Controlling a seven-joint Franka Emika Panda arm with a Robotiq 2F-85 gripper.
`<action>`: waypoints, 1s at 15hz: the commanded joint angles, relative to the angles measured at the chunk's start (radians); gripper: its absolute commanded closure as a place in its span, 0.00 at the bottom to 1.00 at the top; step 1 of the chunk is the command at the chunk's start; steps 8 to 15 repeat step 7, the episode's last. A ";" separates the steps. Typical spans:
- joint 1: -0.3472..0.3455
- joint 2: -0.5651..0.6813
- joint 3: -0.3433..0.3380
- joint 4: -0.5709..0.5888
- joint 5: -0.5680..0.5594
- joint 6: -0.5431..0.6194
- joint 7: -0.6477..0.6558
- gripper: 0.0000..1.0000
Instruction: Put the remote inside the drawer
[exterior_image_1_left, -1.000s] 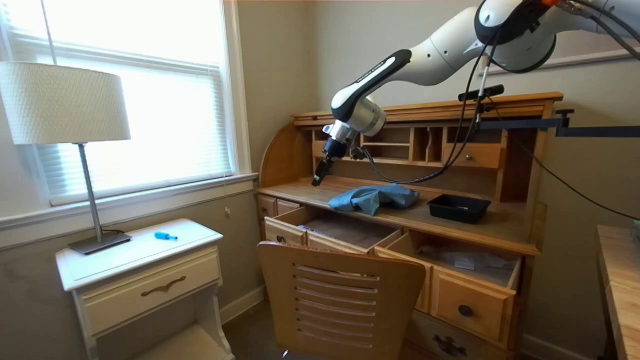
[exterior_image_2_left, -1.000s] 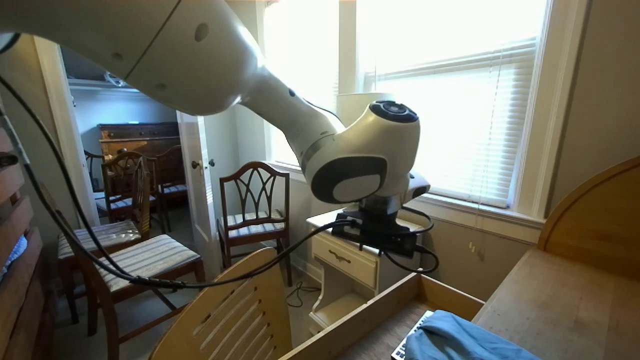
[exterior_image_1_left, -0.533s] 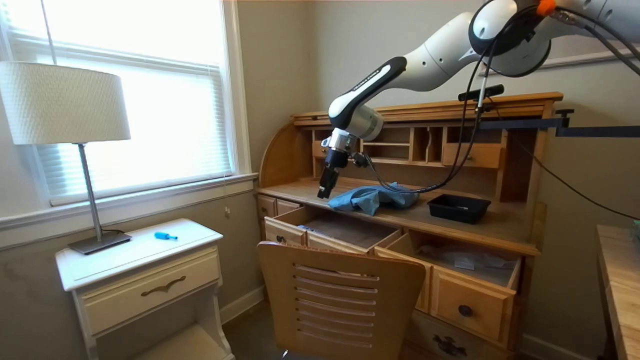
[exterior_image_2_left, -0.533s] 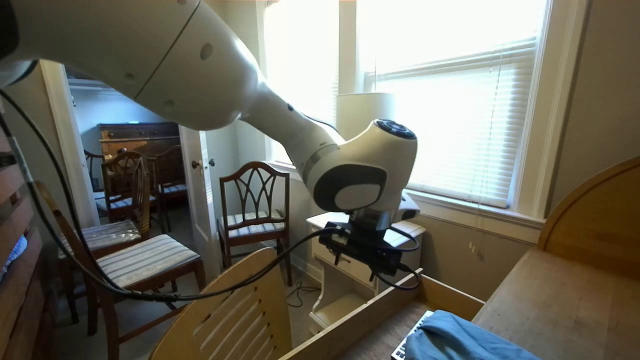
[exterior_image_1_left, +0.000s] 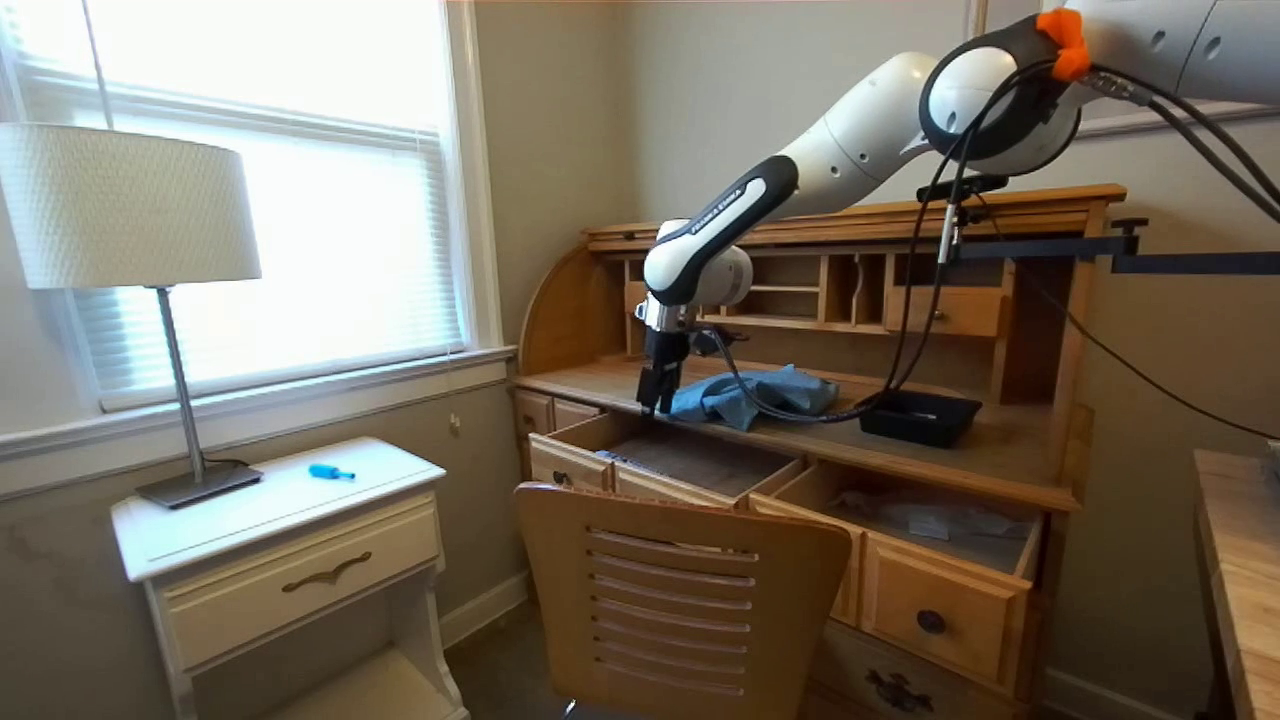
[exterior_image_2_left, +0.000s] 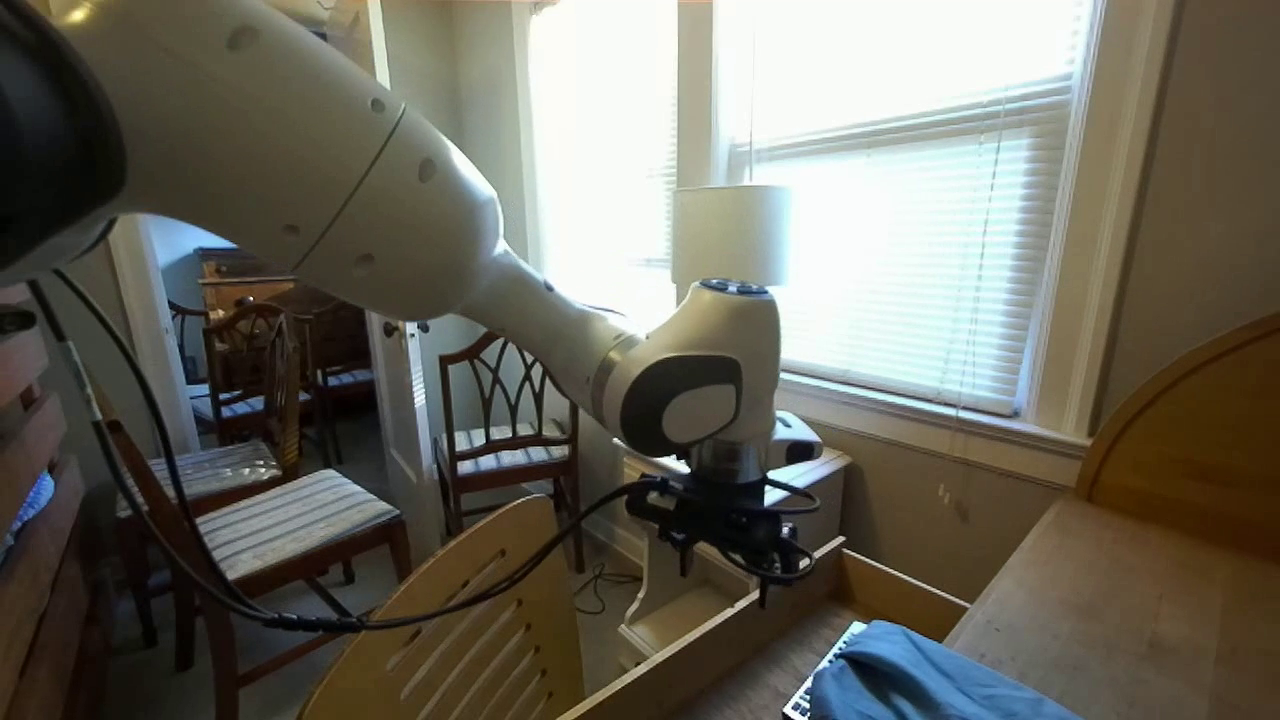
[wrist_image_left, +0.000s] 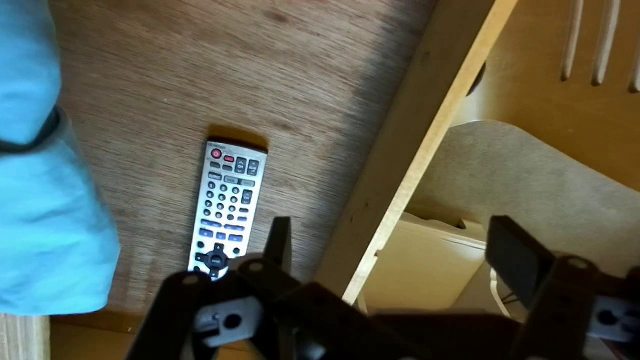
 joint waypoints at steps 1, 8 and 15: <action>0.037 0.068 -0.023 0.100 -0.063 -0.017 0.095 0.00; 0.027 0.047 0.005 0.069 -0.028 0.000 0.060 0.00; 0.027 0.047 0.005 0.069 -0.028 0.000 0.060 0.00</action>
